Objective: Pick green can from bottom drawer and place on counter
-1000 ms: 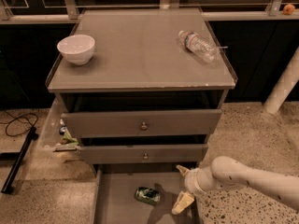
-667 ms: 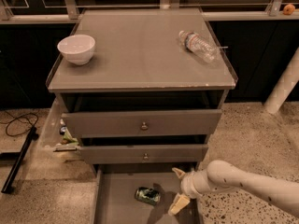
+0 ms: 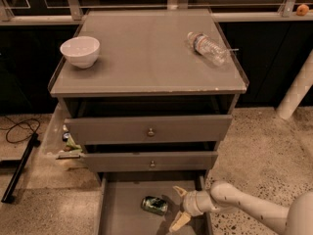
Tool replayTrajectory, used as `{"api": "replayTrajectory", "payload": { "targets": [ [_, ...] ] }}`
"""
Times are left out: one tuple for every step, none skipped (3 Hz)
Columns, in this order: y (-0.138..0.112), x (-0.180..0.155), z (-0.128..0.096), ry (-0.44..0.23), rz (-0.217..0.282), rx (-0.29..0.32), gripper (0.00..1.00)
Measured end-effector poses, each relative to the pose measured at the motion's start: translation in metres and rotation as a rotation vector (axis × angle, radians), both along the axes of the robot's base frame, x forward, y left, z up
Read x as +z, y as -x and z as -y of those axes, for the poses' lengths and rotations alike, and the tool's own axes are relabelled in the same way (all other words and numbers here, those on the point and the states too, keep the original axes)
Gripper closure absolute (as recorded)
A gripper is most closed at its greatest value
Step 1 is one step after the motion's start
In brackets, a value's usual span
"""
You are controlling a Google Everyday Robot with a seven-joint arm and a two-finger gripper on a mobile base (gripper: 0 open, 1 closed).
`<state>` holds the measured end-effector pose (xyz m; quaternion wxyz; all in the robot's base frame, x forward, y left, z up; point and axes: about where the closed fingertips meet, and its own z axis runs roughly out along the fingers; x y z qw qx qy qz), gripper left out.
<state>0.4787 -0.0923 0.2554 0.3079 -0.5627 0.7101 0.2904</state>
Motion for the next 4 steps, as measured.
{"api": "replayTrajectory", "payload": {
  "targets": [
    [0.0, 0.0, 0.0, 0.0, 0.0, 0.0, 0.0],
    [-0.005, -0.009, -0.003, -0.019, 0.007, -0.015, 0.0],
    [-0.018, -0.028, -0.013, -0.007, 0.041, -0.03, 0.0],
    [-0.031, -0.048, -0.017, 0.017, 0.068, -0.054, 0.0]
  ]
}}
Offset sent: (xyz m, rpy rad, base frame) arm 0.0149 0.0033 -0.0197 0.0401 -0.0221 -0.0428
